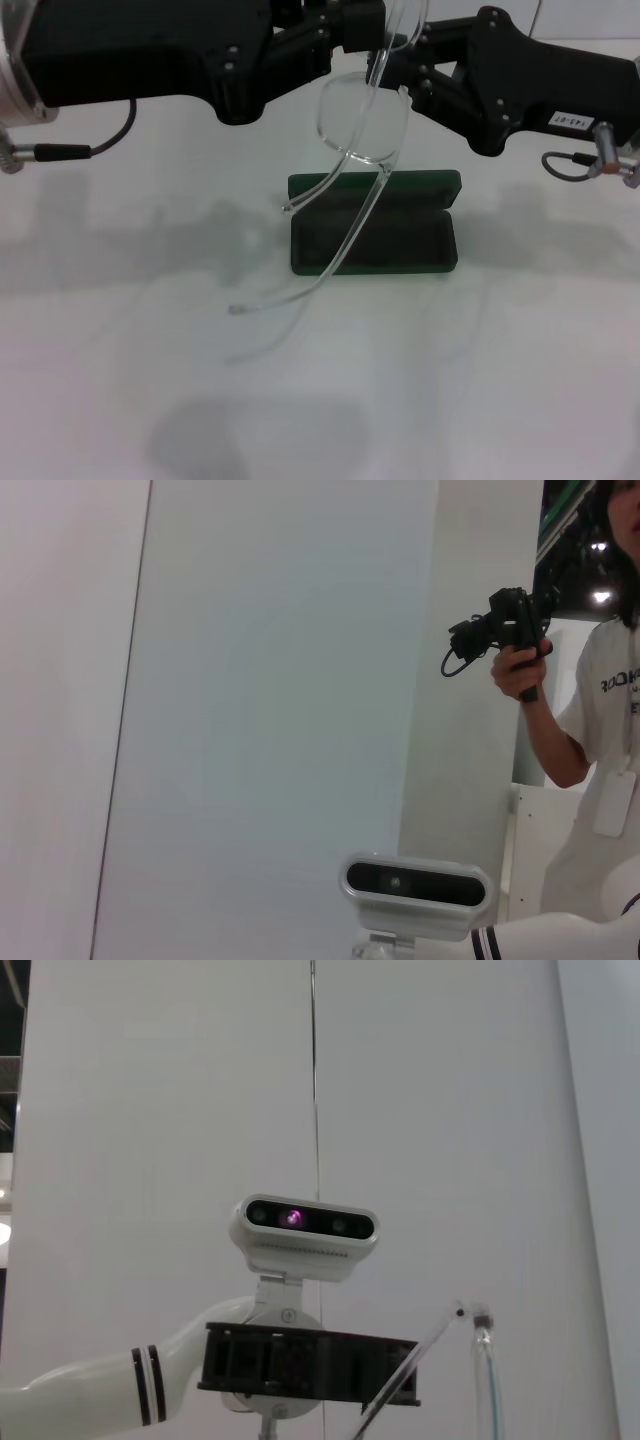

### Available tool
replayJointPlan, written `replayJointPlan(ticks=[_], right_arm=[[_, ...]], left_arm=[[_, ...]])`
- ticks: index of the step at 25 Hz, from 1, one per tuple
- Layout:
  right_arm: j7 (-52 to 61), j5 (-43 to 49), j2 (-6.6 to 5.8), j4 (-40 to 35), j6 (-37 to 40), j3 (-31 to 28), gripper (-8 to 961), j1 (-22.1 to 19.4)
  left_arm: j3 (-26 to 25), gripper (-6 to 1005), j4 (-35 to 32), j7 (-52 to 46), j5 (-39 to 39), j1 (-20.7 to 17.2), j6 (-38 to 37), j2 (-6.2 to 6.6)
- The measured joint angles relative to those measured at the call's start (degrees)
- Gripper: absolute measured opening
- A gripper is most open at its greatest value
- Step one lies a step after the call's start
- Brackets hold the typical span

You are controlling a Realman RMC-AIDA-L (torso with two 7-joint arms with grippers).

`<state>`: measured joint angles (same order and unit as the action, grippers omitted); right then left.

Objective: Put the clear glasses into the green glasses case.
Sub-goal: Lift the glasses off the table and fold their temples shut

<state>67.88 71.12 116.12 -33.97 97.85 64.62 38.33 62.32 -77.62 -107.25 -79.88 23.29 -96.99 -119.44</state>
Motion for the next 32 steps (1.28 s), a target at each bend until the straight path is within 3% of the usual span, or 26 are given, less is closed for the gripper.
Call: replayJointPlan(ticks=[32], right_arm=[[-0.91, -2.32, 0.07, 1.56, -0.78, 2.97, 92, 2.54]], left_arm=[[0.09, 48, 3.54, 1.69, -0.02, 0.71, -0.46, 0.14]])
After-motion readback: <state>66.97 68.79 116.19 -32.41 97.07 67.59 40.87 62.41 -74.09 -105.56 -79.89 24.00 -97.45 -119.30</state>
